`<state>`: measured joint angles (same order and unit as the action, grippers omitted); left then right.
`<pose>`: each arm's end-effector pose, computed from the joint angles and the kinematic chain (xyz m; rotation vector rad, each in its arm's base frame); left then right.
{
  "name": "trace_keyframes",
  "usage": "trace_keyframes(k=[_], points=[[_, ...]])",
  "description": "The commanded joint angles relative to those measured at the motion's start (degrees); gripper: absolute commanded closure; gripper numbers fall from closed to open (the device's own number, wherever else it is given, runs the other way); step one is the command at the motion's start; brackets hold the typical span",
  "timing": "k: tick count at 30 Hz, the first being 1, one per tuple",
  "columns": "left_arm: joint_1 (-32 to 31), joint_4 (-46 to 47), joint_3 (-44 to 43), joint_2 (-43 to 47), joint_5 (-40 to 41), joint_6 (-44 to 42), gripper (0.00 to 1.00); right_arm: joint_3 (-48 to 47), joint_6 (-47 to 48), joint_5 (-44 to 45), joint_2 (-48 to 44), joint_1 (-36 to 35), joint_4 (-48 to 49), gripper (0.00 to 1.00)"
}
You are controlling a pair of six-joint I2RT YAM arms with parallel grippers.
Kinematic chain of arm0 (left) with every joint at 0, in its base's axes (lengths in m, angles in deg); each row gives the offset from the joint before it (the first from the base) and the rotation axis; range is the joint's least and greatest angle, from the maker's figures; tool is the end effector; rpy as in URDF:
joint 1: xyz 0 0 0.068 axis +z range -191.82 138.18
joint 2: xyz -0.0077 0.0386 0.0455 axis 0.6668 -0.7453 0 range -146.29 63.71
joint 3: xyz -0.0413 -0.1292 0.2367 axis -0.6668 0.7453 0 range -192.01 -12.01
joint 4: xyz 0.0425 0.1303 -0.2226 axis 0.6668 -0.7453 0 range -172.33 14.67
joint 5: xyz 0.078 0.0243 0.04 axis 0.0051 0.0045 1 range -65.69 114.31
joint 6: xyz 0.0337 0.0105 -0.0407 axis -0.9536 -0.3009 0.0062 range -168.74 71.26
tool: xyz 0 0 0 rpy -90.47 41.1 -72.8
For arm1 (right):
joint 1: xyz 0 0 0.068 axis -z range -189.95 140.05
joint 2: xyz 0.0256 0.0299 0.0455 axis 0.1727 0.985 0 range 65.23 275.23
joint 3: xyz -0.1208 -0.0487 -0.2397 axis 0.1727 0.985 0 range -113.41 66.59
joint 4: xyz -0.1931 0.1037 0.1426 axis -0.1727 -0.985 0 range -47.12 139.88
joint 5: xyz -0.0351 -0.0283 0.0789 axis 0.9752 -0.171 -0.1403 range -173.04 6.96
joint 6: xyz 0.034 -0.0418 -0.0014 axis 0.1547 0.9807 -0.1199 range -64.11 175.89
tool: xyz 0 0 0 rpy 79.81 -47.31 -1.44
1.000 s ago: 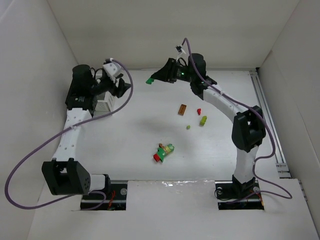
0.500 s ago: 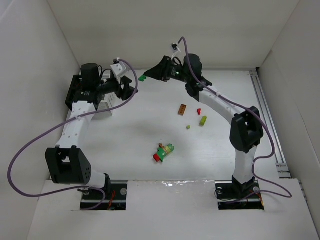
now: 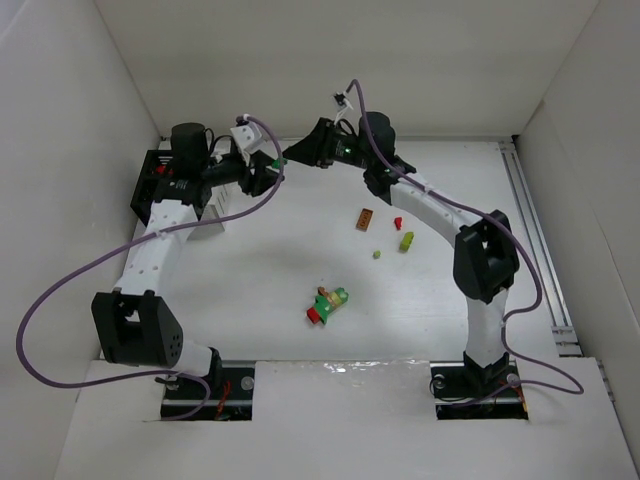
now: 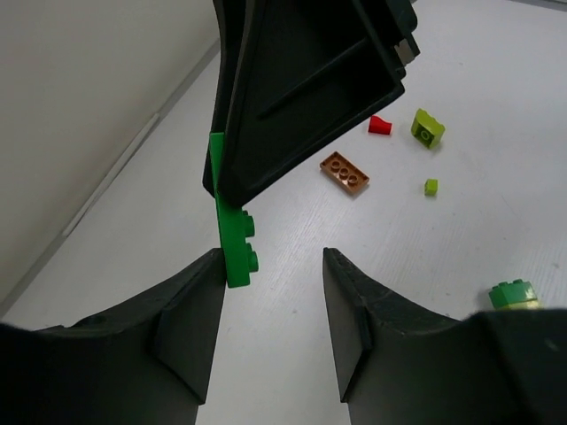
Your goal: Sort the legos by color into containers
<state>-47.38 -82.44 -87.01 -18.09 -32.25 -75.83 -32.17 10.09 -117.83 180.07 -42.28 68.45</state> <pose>0.3192 -0.0609 0.3829 1.1003 1.3512 -0.6140 0.3999 0.2770 0.3473 -0.3460 1.7182 1.5016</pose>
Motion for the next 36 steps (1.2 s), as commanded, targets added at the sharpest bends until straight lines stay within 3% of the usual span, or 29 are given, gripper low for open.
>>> trace_keyframes(k=[1, 5, 10, 15, 20, 23, 25, 26, 29, 30, 36], points=[[-1.73, 3.15, -2.43, 2.26, 0.22, -0.15, 0.57, -3.45, 0.89, 0.86, 0.29, -0.71, 3.84, 1.0], [-2.79, 3.16, -2.43, 2.26, 1.54, -0.15, 0.65, -4.07, 0.89, 0.86, 0.82, -1.24, 3.84, 1.0], [-3.49, 3.68, -1.9, 1.74, 6.26, 0.46, 0.85, -4.6, 1.94, -0.81, 0.82, -1.24, 3.84, 1.0], [-3.49, 5.62, -0.85, 1.73, 8.48, 1.6, 0.97, -4.07, 2.56, -2.74, 0.2, -1.76, 3.84, 1.0], [-3.49, 5.62, -0.85, 1.2, 9.18, 2.13, 1.0, -2.93, 3.61, -3.27, -0.33, -1.76, 3.84, 0.99], [-3.49, 5.62, 0.38, 3.04, 9.71, 2.13, 1.0, -2.4, 3.61, -2.75, -1.46, -1.76, 3.84, 0.63], [-3.49, 4.13, 1.17, 4.36, 9.71, 2.13, 1.0, -1.7, 3.61, -1.96, -2.08, -1.07, 3.84, 0.46], [-2.88, 3.43, 2.48, 5.06, 10.32, 2.13, 1.0, -1.09, 3.61, -1.95, -2.69, -0.37, 3.84, 0.25], [-0.33, 0.62, 4.16, 8.05, 10.85, 1.26, 1.0, -0.47, 3.61, -2.48, -3.49, 1.57, 3.84, 0.18], [0.72, -0.61, 4.86, 9.54, 11.63, 0.21, 1.0, -0.47, 3.61, -2.48, -4.97, 1.58, 3.84, 0.11], [12.58, -7.55, 6.18, 14.73, 17.6, -0.77, 1.0, 1.54, 3.61, -3.71, -7.36, 6.67, 3.84, 0.08]])
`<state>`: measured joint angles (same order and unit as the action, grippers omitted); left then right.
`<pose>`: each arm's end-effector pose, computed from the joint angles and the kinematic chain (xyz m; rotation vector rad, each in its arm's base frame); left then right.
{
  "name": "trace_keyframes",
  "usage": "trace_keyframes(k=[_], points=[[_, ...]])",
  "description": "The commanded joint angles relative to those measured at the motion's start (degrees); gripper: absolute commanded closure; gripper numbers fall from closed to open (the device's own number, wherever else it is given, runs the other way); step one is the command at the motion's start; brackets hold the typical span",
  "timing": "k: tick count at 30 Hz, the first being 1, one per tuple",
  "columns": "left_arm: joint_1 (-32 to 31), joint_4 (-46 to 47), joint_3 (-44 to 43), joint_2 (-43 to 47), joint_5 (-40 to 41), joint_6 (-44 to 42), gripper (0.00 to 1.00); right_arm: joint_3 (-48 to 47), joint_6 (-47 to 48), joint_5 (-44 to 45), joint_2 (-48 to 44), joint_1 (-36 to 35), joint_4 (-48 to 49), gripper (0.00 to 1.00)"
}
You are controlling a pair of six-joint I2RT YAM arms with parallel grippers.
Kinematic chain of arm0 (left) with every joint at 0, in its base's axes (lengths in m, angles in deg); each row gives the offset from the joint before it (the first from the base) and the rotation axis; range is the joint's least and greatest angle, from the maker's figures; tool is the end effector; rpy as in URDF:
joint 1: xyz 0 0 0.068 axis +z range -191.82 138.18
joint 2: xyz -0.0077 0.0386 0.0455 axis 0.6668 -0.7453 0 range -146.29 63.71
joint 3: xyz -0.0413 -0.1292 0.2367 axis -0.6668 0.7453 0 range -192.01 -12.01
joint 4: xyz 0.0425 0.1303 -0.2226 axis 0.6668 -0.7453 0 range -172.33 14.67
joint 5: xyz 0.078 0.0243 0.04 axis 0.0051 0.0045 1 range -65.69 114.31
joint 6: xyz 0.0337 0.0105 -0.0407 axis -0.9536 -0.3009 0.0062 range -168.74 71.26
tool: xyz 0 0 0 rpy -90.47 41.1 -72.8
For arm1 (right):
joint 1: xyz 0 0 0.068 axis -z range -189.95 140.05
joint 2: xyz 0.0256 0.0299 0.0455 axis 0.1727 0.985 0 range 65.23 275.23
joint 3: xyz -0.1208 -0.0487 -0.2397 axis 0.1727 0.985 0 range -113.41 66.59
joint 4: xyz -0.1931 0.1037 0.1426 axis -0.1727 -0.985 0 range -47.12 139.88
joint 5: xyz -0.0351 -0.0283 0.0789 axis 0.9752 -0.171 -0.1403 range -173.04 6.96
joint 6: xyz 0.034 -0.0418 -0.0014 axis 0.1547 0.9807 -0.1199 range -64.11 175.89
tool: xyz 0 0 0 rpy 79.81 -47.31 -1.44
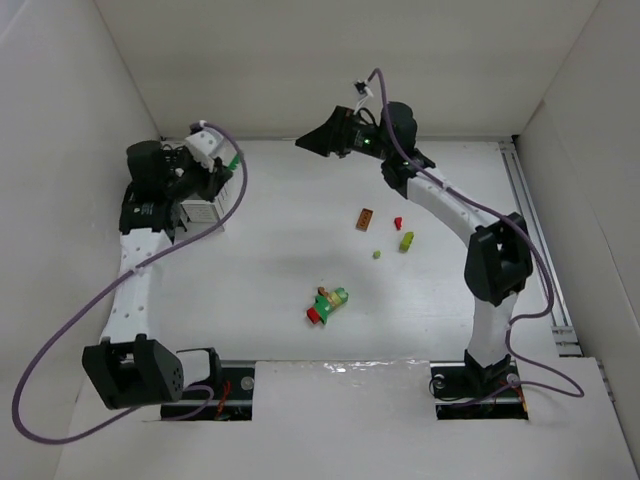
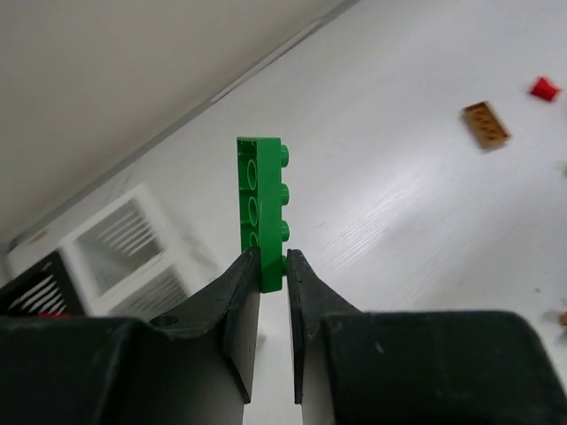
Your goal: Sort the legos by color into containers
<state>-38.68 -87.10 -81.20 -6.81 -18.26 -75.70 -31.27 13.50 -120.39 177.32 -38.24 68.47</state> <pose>0.2768 -0.0089 0.3940 0.8496 1.5265 -0.2838 0.4067 0.2434 0.3638 -0.3825 1.6582 1.4387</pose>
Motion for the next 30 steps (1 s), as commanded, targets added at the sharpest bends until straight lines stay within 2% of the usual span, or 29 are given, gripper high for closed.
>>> trace_keyframes(k=[1, 6, 11, 13, 15, 21, 28, 30], points=[[5.11, -3.86, 0.37, 4.5, 5.81, -0.9, 1.0, 1.27, 0.2, -1.15, -5.3, 3.24, 3.82, 0.08], [12.76, -10.81, -0.25, 5.75, 19.24, -1.42, 1.0, 4.43, 0.91, -1.15, -6.54, 5.88, 3.82, 0.08], [20.23, -15.38, -5.32, -0.65, 19.71, -0.11, 1.0, 4.44, 0.91, -1.68, -6.54, 6.41, 3.82, 0.08], [21.55, -18.89, -8.58, -6.54, 20.32, 0.51, 1.0, 3.91, 0.91, -1.68, -6.01, 6.41, 3.82, 0.08], [22.26, -23.27, -14.55, -12.67, 20.95, -0.02, 1.0, 3.91, 0.91, -2.2, -6.01, 6.41, 3.82, 0.08], [23.76, -28.83, -26.59, -22.02, 20.95, -2.66, 1.0, 5.13, 0.91, -1.68, -6.62, 6.94, 3.82, 0.08], [23.76, -31.56, -33.9, -29.93, 21.47, -2.66, 1.0, 5.76, 1.43, -1.68, -7.15, 6.94, 3.82, 0.08], [23.24, -33.65, -35.48, -32.48, 21.47, -2.66, 0.95, 5.76, 1.43, -1.68, -7.15, 6.94, 3.82, 0.08]])
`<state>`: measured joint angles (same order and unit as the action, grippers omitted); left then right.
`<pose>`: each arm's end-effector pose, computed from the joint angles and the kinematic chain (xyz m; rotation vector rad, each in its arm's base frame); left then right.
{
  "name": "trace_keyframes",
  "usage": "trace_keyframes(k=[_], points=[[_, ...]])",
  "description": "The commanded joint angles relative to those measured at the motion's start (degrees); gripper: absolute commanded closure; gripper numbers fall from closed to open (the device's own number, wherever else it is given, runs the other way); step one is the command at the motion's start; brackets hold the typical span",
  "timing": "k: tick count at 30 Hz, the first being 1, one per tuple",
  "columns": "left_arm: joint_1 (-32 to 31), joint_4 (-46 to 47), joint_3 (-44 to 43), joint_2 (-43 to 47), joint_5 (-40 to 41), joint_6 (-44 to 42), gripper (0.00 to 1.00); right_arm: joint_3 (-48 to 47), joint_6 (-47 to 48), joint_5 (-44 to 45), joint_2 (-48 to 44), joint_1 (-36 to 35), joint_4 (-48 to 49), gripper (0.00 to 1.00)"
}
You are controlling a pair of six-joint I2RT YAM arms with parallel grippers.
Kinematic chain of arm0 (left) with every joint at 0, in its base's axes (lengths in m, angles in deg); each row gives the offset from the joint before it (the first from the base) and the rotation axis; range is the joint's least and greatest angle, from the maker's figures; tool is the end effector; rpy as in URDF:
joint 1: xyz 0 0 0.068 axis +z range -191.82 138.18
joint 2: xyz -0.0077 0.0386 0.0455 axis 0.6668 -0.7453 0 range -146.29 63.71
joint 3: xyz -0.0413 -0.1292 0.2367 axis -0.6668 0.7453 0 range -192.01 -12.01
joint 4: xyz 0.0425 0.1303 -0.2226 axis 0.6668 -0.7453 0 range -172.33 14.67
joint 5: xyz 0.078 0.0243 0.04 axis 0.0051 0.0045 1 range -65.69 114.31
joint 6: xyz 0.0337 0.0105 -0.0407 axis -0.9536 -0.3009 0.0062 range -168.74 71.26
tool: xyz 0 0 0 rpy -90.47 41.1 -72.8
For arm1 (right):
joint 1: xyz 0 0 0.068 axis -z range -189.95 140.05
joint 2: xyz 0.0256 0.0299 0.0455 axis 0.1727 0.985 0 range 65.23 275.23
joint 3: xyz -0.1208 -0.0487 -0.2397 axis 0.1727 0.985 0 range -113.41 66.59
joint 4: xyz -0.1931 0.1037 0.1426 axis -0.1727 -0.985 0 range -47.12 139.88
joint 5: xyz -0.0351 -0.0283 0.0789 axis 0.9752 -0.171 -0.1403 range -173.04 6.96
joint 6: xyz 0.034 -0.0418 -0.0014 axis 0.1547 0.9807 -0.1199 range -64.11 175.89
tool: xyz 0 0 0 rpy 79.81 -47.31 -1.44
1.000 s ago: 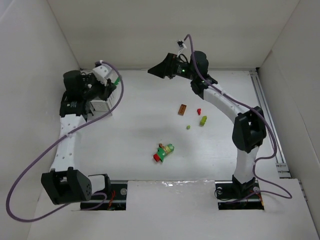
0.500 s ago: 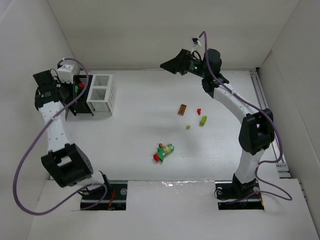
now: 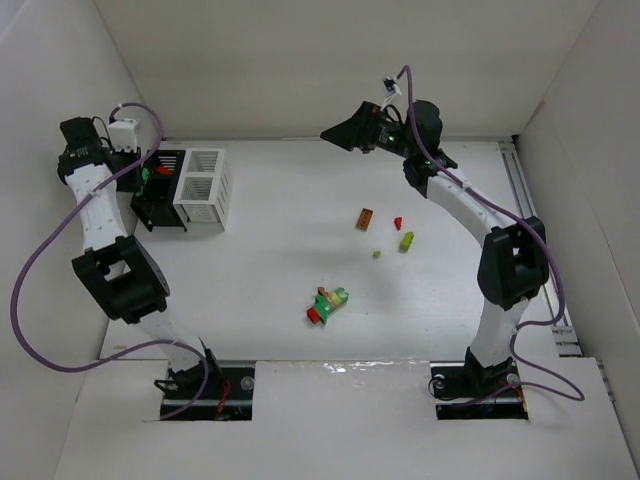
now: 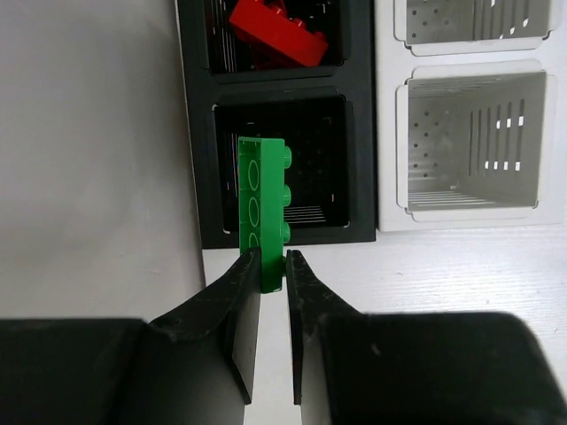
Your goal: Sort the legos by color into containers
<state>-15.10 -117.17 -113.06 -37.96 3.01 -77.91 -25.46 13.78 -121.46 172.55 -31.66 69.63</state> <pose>0.3614 0.1675 0.3570 0.2339 2.2405 0.0904 0.4121 0.1878 0.3668 -0.3044 1.6508 1.3625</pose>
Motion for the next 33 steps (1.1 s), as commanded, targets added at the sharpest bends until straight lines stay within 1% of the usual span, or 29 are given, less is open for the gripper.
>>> trace_keyframes(k=[1, 3, 5, 8, 11, 15, 16, 17, 18, 20, 22, 23, 24, 25, 27, 28, 30, 31, 33], points=[[-0.35, -4.55, -4.58, -2.38, 0.21, -1.84, 0.92, -0.06, 1.15, -0.61, -1.87, 0.36, 2.66, 0.08], [-0.97, -5.96, -6.87, -4.67, 0.21, -2.38, 0.87, -0.06, 1.15, -0.61, -1.86, 0.36, 2.66, 0.08], [-0.97, -5.97, -7.4, -5.46, -0.4, -3.08, 0.85, -0.59, 1.15, -0.61, -1.86, 0.36, 2.66, 0.08], [-1.5, -5.97, -8.01, -6.52, 0.21, -3.09, 0.85, -0.59, 1.15, -0.61, -1.33, 0.36, 2.66, 0.08], [-2.72, -5.44, -8.63, -7.75, 0.82, -3.62, 0.82, -0.59, 1.15, -0.61, -1.33, 0.36, 2.66, 0.08], [-3.25, -6.23, -10.65, -9.07, 1.35, -2.92, 0.69, -1.11, 1.15, -0.61, -0.81, 0.36, 2.66, 0.08], [-3.25, -4.84, -9.78, -8.55, 1.35, -2.39, 0.61, -1.11, 1.15, -0.61, -0.81, 0.36, 2.66, 0.08], [-3.25, -1.52, -8.9, -6.72, 1.35, -2.38, 0.54, -1.11, 1.15, -0.61, -0.81, 0.36, 2.66, 0.08], [-3.25, -0.01, -7.76, -5.66, 1.35, -1.34, 0.5, -1.11, 1.15, -0.61, -0.81, 0.36, 2.66, 0.08], [-3.25, 2.46, -5.3, -2.33, 0.65, -0.81, 0.48, -1.11, 1.15, -0.61, -0.81, 0.36, 2.66, 0.08], [-2.21, 7.9, -3.37, 0.93, -2.41, 1.47, 0.48, -1.11, 1.15, -0.61, -0.81, 0.36, 2.66, 0.08], [-1.59, 11.83, -1.79, 4.51, -6.0, 2.44, 0.48, -0.59, 1.85, 0.0, -1.33, 0.36, 2.66, 0.08], [-1.58, 14.14, -0.91, 6.46, -6.03, 3.49, 0.48, -0.06, 2.46, 0.01, -1.94, 0.36, 2.66, 0.08], [-1.58, 15.9, -0.03, 8.22, -8.12, 4.55, 0.48, -0.06, 3.43, 0.61, -1.95, 0.36, 2.66, 0.08], [-4.29, 16.97, 0.6, 12.43, -9.02, 3.86, 0.46, 1.35, 6.58, 2.28, -3.78, 0.36, 1.27, 0.08], [-9.18, 16.97, 0.6, 13.5, -9.02, 2.81, 0.45, 2.04, 7.21, 3.33, -3.79, 1.05, -0.66, 0.08], [-16.49, 16.18, 1.29, 14.83, -4.13, 1.83, 0.45, 3.63, 7.82, 6.76, -5.72, 3.16, -2.08, 0.08], [-23.83, 15.66, 1.3, 15.61, -1.84, 1.83, 0.47, 4.24, 8.61, 8.16, -6.42, 4.04, -2.78, 0.08], [-29.59, 17.13, 4.18, 16.23, 1.78, 4.45, 0.52, 6.34, 10.19, 14.48, -8.09, 7.03, -5.85, 0.08]])
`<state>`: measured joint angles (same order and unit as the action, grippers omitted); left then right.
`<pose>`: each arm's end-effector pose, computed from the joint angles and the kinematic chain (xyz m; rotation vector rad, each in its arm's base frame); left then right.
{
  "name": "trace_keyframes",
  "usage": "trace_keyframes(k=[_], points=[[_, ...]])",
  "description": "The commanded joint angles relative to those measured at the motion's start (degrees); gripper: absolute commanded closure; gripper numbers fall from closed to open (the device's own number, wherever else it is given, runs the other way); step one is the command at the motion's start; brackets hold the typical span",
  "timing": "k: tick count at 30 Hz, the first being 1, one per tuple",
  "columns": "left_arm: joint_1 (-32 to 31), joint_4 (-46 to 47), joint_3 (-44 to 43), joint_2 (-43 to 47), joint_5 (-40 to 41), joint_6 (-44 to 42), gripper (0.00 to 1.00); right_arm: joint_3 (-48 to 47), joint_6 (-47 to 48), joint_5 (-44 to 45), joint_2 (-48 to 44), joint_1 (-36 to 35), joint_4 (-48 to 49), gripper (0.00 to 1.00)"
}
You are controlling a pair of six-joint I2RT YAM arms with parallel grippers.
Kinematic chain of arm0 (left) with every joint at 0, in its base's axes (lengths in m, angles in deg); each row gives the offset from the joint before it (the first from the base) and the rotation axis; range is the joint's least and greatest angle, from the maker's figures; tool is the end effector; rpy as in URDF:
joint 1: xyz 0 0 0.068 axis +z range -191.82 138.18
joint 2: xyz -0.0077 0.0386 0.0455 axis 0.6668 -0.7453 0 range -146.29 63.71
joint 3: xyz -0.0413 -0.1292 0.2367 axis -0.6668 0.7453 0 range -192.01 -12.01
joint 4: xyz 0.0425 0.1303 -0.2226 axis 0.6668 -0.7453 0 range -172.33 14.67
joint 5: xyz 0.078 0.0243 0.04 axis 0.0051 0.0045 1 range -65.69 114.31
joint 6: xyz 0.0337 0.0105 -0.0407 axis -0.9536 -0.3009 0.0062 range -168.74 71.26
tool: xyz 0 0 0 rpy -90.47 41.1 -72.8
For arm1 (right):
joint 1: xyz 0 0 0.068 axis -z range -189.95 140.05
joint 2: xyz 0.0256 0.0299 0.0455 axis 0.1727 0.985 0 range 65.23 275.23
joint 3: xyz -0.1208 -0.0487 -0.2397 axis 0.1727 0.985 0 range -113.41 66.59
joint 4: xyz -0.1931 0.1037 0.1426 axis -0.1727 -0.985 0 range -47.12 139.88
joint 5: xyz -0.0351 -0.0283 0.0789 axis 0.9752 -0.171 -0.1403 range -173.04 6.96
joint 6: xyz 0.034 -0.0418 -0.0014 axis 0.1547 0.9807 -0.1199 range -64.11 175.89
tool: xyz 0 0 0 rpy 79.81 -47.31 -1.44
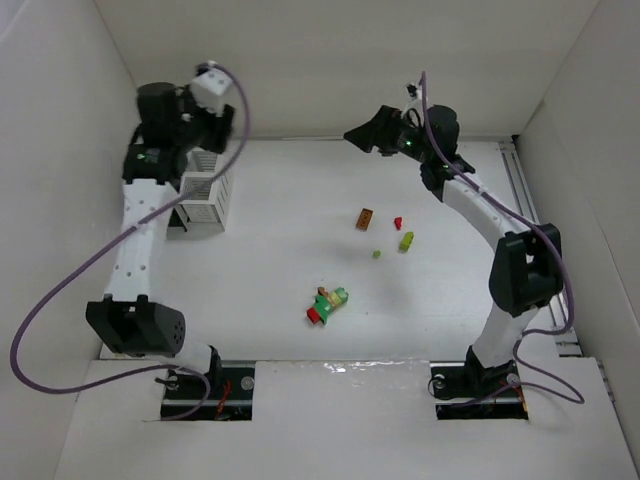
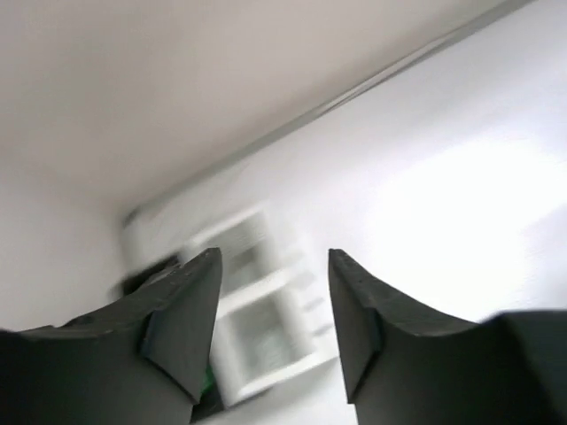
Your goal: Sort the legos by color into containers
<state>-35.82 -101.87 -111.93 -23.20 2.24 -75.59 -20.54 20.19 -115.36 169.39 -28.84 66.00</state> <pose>0.3345 0.0217 0.4657 0.5875 1.6907 0.0633 0.4106 0.1605 0.3534 -0.2244 1.7011 1.1696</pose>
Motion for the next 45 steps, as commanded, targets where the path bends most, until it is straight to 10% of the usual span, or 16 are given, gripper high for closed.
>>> trace_keyframes(k=[1, 11, 15, 26, 45], points=[[-12.47, 3.5, 4.37, 2.09, 3.42, 7.46, 0.54, 2.05, 6.32, 10.67, -6.84, 5.26, -3.36, 0.06], [-27.96, 11.78, 10.97, -4.57, -8.17, 10.77, 0.41, 14.33, 17.77, 18.08, -19.59, 18.01, -10.23, 0.03], [-33.32, 10.91, 1.07, -18.94, -8.17, 13.57, 0.44, 19.97, 17.77, 19.74, -24.07, 20.39, -10.75, 0.03], [-48.7, 12.66, -19.16, -40.42, 10.45, 27.11, 0.47, 25.6, 17.16, 19.22, -30.33, 25.92, -10.76, 0.02], [-57.15, 14.06, -26.29, -53.71, 26.27, 36.17, 0.45, 27.1, 10.3, 13.16, -31.56, 32.08, -10.23, 0.02]])
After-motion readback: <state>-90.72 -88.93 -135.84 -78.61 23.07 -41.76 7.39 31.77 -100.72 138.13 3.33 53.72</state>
